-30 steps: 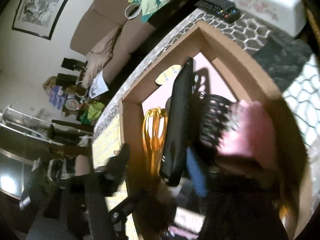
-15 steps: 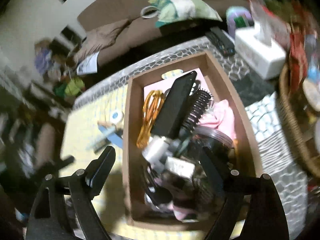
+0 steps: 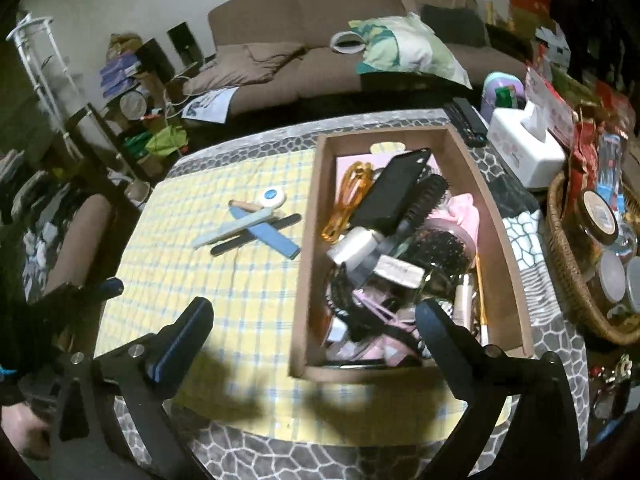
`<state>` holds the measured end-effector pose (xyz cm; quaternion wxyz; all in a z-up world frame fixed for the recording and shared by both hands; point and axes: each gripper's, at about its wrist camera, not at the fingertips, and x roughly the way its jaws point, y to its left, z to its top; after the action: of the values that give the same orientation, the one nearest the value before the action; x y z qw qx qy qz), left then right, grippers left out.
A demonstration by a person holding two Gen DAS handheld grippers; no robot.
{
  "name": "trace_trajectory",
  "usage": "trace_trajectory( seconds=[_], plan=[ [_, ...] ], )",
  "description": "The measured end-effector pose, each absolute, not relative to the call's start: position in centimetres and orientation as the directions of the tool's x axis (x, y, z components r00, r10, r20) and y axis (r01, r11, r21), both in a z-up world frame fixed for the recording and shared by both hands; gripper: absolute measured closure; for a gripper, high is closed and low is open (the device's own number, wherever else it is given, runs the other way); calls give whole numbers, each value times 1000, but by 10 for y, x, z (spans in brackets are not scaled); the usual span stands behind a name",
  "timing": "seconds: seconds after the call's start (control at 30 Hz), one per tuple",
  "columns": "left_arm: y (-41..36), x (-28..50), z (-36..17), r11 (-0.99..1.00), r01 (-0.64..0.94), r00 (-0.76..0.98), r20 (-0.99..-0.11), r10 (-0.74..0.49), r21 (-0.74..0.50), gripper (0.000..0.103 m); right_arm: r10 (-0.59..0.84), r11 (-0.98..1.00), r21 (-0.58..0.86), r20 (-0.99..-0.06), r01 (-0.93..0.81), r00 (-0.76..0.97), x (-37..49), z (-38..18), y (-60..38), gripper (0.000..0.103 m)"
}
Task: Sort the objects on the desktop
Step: 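Withdraw both grippers from the box back over the bed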
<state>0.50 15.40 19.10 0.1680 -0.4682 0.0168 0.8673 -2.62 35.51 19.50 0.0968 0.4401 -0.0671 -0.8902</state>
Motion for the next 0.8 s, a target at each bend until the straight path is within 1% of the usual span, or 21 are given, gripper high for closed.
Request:
trace_trajectory(
  seconds=[0.13,0.3,0.63,0.8],
  plan=[
    [132,16,189,-951,-279,-518,-814,264,-131,0,-236,-972,188,-761,141,-605,-16,198,341,0],
    [100,16,178,-961,-251,-528,-816,235,-115,0,-253,-967,181,-771,179,-585,-18,193,320,0],
    [25,-27,121,-977,-153,-516,-830,210,-151,0,-279,-945,129,-795,299,-538,-61,159,271,0],
    [22,-67,101,-978,-195,-530,-831,168,-73,0,-323,-926,156,-799,345,-508,-93,142,254,0]
  ],
)
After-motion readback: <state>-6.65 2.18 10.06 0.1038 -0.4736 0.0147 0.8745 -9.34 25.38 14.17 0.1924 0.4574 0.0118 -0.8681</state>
